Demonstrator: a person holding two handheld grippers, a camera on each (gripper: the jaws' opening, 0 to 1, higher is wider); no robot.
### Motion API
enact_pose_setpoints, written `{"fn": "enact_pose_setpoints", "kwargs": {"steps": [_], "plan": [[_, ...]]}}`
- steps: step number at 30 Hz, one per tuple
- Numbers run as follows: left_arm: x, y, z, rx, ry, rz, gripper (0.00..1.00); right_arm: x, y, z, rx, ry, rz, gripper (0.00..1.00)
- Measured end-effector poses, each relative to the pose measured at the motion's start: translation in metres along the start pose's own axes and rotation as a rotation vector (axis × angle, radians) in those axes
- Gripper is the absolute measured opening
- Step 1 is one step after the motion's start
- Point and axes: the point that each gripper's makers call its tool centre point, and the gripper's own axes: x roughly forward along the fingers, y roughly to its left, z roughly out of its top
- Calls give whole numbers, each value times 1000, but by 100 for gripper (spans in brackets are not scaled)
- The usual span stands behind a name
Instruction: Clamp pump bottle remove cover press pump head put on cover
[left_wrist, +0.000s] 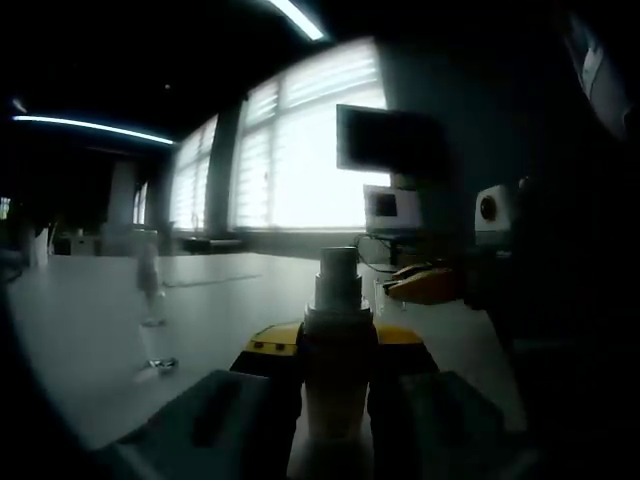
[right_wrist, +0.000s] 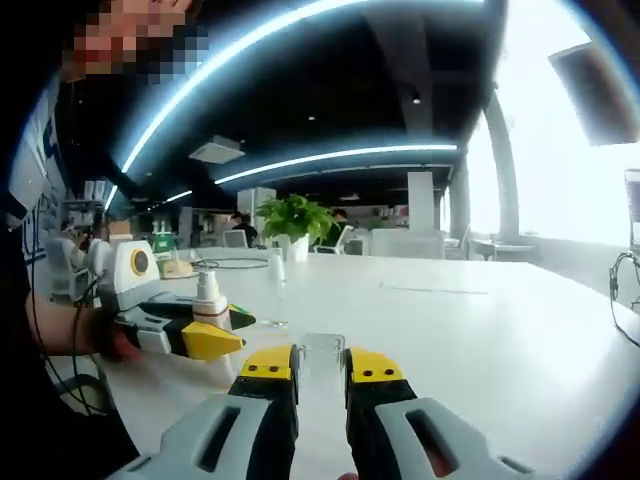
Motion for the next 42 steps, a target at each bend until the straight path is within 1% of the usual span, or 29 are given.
{"fn": "enact_pose_setpoints", "kwargs": {"steps": [12,18,29,34,42], "plan": [[0,0,0,-6,1,-2,15,4,0,-18,-23,65,2,13],[0,0,0,-4,1,-2,15,3,-6,-33,-2,119,-17,13],[0,1,0,-4,1,-4,15,3,-5,-41,-3,144,-9,13],[0,0,-1,-5,1,-4,15,3,1,-46,-11,163,13,13],[0,0,-1,-5,1,-4,15,2,0,-48,2,165,13,13]]}}
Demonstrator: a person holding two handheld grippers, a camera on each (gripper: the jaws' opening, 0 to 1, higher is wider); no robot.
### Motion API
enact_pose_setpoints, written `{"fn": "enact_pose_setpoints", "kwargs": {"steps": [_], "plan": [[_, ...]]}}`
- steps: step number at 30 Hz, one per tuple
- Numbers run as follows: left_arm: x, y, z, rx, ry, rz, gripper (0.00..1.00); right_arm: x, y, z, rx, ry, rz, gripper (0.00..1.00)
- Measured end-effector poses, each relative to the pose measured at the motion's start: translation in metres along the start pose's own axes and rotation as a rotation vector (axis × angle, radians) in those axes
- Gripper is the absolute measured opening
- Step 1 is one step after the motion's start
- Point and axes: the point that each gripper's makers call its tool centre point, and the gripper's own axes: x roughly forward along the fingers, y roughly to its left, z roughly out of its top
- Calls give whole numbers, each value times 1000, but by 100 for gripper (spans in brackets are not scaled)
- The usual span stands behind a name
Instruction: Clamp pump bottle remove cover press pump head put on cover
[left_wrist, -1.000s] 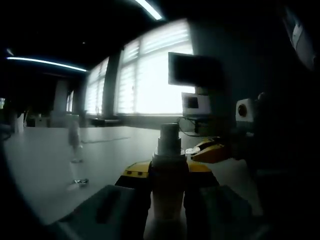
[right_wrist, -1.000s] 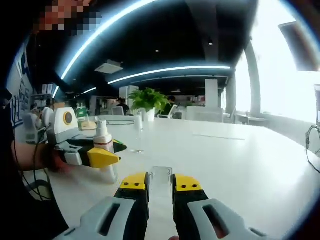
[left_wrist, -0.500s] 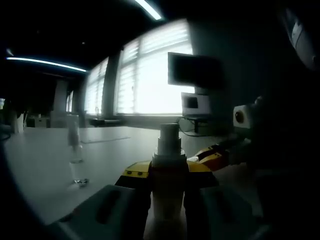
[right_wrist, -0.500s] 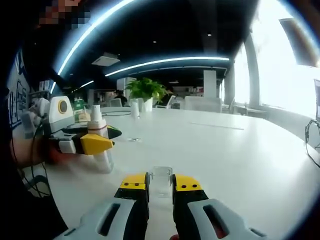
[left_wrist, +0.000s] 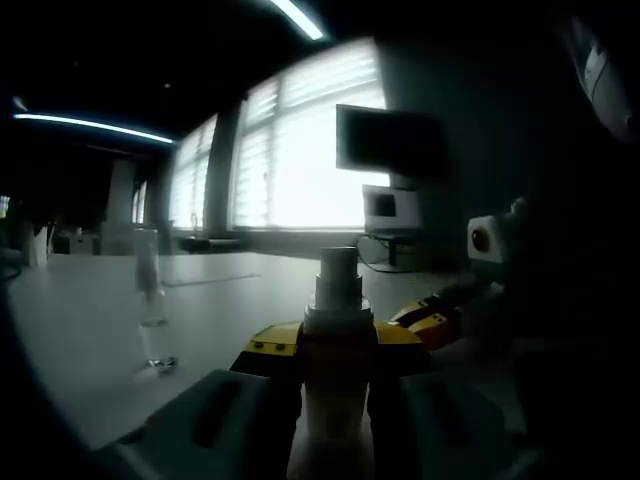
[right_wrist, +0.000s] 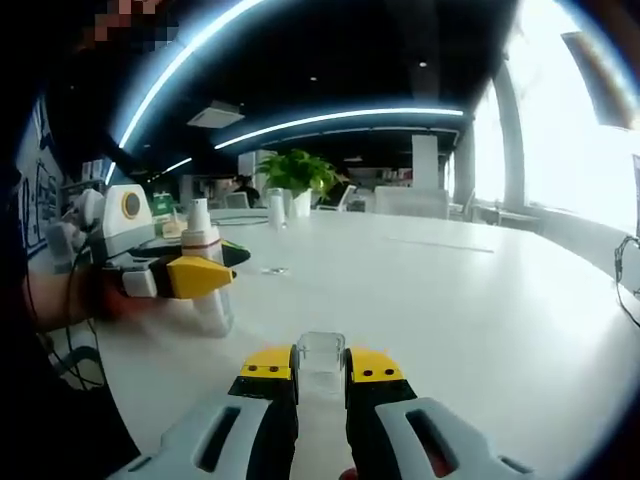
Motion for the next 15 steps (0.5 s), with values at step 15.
{"fn": "enact_pose_setpoints", "kwargs": {"steps": [15], "plan": [[0,0,0,1,0,0,15,-1,-1,-4,-13,4,-8,13]]}}
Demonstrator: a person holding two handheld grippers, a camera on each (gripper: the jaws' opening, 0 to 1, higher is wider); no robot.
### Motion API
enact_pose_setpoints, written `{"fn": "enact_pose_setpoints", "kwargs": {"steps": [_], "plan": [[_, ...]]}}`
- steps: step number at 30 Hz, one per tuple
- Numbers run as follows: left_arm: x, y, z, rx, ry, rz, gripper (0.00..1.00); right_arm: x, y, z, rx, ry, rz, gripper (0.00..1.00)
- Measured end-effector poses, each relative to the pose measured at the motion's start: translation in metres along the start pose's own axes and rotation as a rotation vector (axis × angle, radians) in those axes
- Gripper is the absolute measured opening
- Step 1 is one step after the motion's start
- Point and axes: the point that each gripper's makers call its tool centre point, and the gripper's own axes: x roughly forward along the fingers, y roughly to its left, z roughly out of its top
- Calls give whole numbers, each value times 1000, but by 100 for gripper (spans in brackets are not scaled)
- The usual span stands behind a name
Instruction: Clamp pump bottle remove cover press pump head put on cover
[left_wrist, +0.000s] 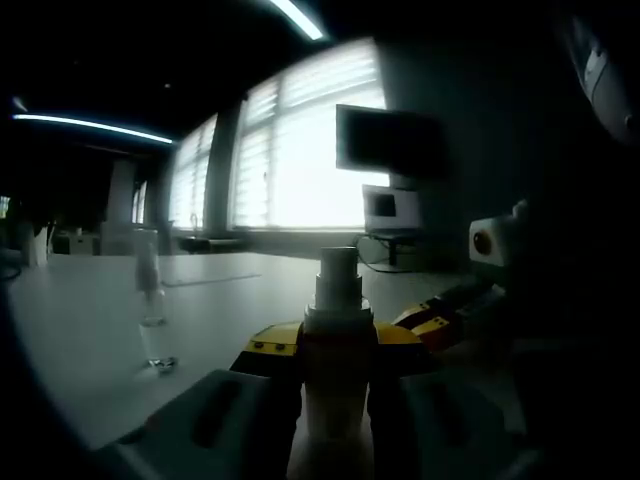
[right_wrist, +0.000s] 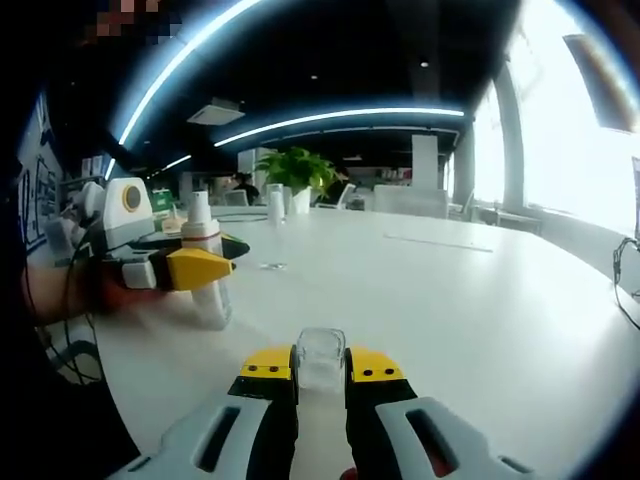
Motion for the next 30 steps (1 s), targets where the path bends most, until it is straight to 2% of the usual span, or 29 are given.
{"fn": "enact_pose_setpoints", "kwargs": {"steps": [7,14,24,30], "plan": [[0,0,0,-1,1,0,15,0,1,0,-5,-4,7,13],[0,0,0,-1,0,1,15,-2,2,0,16,-15,12,18],[0,0,0,0,0,1,15,-1,2,2,0,-28,16,22],[0,0,0,0,0,2,15,-4,5,17,-13,-92,17,24]]}}
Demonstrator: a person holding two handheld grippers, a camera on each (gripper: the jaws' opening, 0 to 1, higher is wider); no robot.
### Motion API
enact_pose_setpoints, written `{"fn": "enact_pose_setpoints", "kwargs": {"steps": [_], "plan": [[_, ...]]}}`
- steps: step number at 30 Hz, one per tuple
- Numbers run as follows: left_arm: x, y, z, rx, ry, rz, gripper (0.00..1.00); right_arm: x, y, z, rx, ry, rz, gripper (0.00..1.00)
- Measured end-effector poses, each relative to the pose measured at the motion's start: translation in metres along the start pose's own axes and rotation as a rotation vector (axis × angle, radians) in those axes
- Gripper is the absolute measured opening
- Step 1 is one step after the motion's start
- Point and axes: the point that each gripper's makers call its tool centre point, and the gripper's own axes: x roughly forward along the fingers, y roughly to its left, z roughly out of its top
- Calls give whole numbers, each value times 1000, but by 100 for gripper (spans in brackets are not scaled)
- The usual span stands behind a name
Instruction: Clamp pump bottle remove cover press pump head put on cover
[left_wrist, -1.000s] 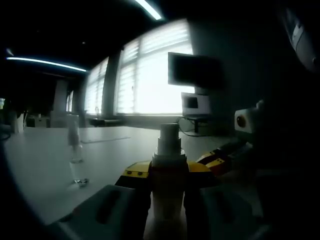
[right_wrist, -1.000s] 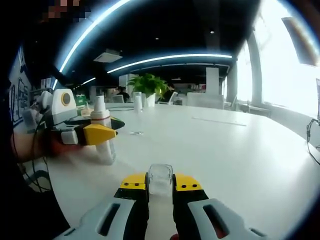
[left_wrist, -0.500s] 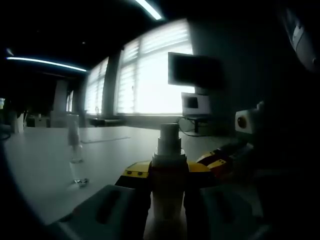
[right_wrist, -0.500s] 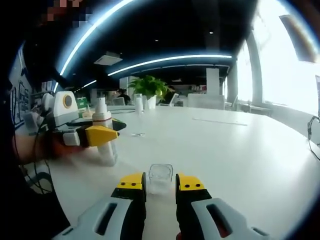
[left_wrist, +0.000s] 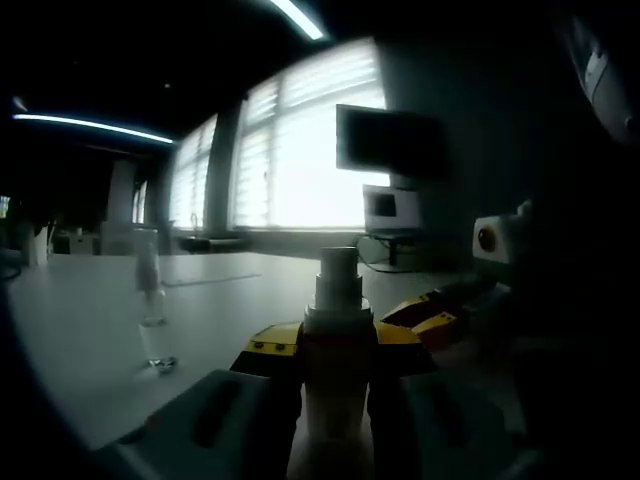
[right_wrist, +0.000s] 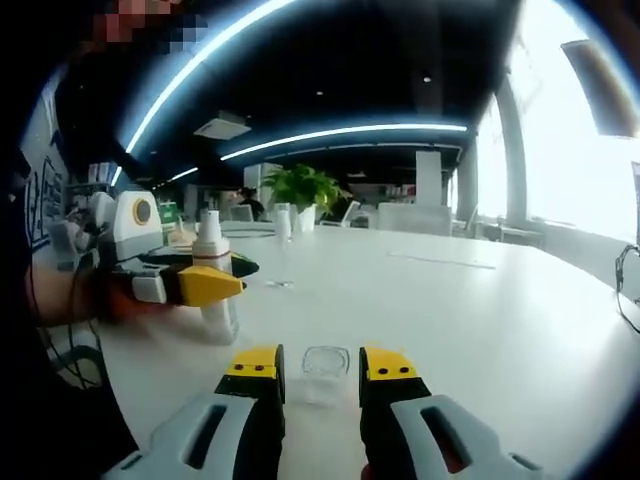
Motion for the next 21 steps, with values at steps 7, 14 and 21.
{"fn": "enact_pose_setpoints", "kwargs": {"steps": [7,14,21], "plan": [[0,2,0,9,0,6,15,-1,-2,6,0,-22,-3,24],[0,1,2,2,-2,-5,15,-1,-2,9,6,-36,-5,23],[0,3,5,-10,-12,1,15,-2,-5,8,14,-34,-15,21]]}}
